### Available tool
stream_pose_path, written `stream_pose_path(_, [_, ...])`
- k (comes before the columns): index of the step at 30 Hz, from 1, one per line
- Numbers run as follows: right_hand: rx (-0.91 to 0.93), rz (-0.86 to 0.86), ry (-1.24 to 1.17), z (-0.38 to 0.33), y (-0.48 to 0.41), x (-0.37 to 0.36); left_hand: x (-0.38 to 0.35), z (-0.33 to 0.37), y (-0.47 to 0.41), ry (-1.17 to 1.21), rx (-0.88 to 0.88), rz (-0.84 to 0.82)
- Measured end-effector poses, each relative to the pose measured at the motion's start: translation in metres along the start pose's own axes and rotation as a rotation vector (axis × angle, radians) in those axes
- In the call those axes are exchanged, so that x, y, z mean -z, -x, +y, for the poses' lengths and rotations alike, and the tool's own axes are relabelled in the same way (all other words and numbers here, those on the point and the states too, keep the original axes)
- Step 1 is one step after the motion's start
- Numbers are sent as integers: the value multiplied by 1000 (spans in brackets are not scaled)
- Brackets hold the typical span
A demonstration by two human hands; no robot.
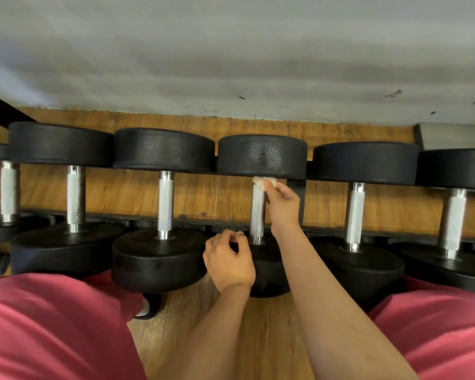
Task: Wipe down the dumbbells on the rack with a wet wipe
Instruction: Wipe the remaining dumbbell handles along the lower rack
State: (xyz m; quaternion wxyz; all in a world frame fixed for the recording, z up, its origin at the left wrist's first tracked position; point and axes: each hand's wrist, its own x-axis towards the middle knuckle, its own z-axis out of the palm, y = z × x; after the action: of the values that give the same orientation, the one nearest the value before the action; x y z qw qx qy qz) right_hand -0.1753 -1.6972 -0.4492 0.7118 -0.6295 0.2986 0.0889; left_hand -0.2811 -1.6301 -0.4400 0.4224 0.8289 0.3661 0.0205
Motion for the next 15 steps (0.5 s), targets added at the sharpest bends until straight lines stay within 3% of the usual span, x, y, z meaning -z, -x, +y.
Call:
stream_pose_path(2, [8, 34, 6, 0, -4, 3, 0, 0, 0, -1, -3, 4])
stream_pose_path(6, [-18, -89, 44, 2, 1, 8, -1, -1, 0, -8, -3, 10])
stream_pose_path(11, [20, -10, 49, 6, 1, 14, -2, -1, 0, -13, -14, 12])
stream_pose_path(15, [-21, -112, 111, 2, -1, 12, -1, -2, 0, -17, -5, 10])
